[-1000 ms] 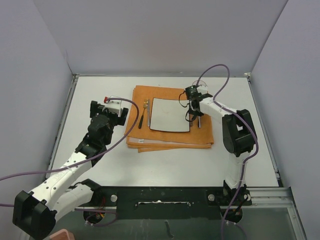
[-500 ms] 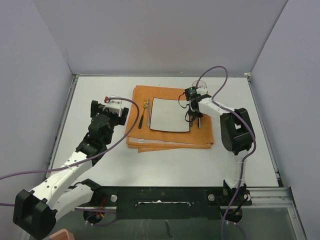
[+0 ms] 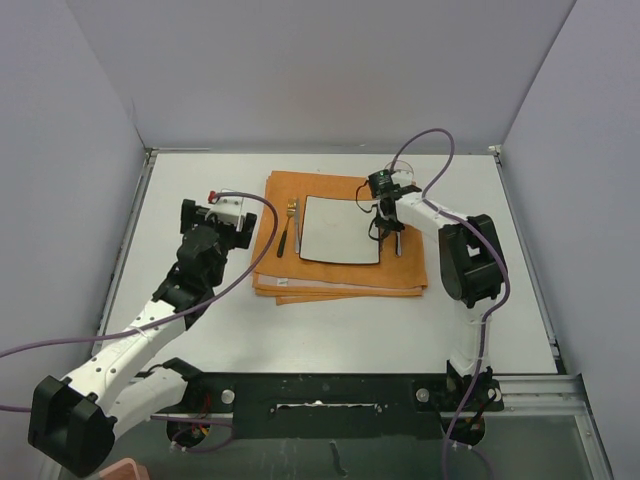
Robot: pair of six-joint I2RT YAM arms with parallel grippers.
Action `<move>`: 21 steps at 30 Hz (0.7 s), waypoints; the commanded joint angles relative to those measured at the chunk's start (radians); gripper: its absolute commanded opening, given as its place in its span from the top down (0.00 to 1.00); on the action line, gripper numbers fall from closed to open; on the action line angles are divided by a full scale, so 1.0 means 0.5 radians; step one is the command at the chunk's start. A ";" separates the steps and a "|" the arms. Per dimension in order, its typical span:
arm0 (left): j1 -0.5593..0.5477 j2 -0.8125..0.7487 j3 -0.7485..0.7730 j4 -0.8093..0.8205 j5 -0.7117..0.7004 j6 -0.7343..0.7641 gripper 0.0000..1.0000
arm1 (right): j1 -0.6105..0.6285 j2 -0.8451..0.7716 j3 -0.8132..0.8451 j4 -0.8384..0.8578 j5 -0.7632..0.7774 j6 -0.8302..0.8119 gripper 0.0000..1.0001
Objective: Set the dinner table for one person
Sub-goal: Adjust the spoon with the napkin.
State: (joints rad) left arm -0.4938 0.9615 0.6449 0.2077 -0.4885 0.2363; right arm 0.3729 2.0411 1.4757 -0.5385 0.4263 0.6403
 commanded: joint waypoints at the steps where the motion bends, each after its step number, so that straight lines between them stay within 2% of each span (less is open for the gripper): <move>1: 0.032 0.012 0.124 0.146 0.046 -0.033 0.03 | -0.008 -0.058 0.125 -0.009 0.067 0.010 0.80; 21: 0.083 0.018 0.101 0.172 0.105 -0.032 0.03 | -0.003 0.027 0.173 -0.022 0.049 0.025 0.80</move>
State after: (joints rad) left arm -0.4572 0.9665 0.6537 0.2218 -0.4545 0.2256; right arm 0.3729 2.0430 1.5166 -0.5556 0.4271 0.6407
